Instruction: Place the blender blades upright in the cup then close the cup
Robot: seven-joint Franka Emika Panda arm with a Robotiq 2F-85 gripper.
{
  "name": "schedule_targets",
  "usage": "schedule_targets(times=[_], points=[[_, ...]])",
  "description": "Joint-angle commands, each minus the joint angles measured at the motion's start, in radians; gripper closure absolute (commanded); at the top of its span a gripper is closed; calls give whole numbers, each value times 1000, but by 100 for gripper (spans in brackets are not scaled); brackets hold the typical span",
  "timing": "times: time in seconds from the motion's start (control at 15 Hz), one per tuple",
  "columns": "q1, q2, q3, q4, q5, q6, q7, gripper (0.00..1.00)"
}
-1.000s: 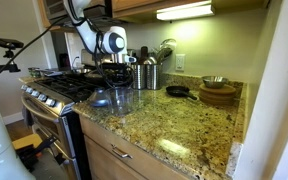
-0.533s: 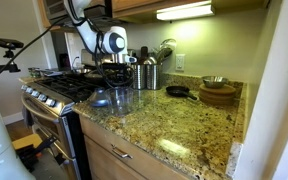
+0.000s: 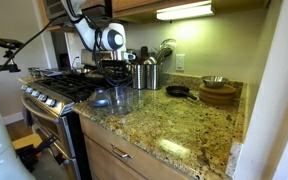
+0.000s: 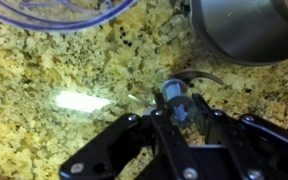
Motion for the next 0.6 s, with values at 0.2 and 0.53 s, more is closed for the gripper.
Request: schedule_targets(times=[0.2, 0.53], points=[[26, -180, -6, -32, -17, -131, 14, 86], [17, -297, -2, -35, -14, -241, 19, 86]])
